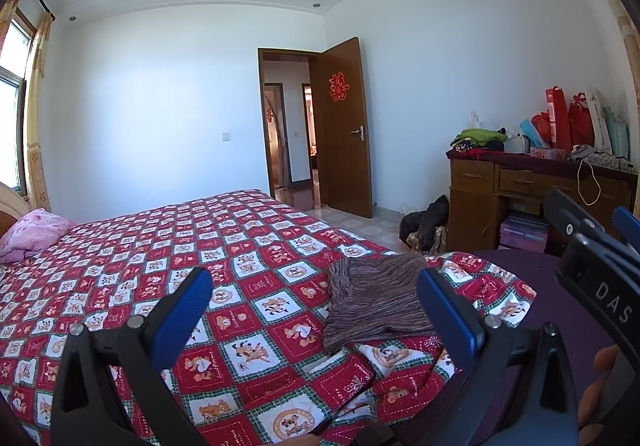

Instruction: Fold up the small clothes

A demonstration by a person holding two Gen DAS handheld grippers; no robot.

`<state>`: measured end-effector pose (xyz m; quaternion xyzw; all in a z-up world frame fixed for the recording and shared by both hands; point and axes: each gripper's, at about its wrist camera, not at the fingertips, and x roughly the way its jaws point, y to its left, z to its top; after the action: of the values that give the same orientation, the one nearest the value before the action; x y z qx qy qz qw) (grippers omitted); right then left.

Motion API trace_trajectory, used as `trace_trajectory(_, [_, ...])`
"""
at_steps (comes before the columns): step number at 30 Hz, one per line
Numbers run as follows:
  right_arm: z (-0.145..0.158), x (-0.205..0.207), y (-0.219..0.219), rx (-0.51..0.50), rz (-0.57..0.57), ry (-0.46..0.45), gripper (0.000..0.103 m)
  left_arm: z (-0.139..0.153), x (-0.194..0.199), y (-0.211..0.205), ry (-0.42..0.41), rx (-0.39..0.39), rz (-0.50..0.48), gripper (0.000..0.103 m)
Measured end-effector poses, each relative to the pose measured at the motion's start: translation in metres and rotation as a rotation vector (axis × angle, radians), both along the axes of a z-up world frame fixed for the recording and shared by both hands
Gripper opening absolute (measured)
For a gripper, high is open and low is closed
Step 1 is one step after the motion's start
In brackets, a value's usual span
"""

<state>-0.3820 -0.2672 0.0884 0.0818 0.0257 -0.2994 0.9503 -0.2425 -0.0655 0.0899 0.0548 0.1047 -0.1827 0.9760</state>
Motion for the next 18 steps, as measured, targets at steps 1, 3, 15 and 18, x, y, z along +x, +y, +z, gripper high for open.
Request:
trace_trajectory(1, [0.0002, -0.0003, 0.0001, 0.0, -0.001, -0.001, 0.098, 0.0, -0.0003, -0.0003, -0.002, 0.002, 0.0, 0.103])
trace_trajectory(3, [0.0003, -0.0005, 0.0001, 0.0, -0.002, -0.003, 0.098, 0.0001, -0.0003, -0.0008, -0.003, 0.006, -0.003, 0.103])
trace_trajectory(15, [0.0013, -0.0013, 0.0, 0.001, -0.015, -0.001, 0.098, -0.0038, 0.0088, 0.0021, 0.068, -0.027, -0.036, 0.103])
trace_trajectory(18, [0.0012, -0.0011, -0.0006, 0.008, -0.011, 0.003, 0.098, -0.0043, 0.0091, 0.0025, 0.056, -0.019, -0.026, 0.103])
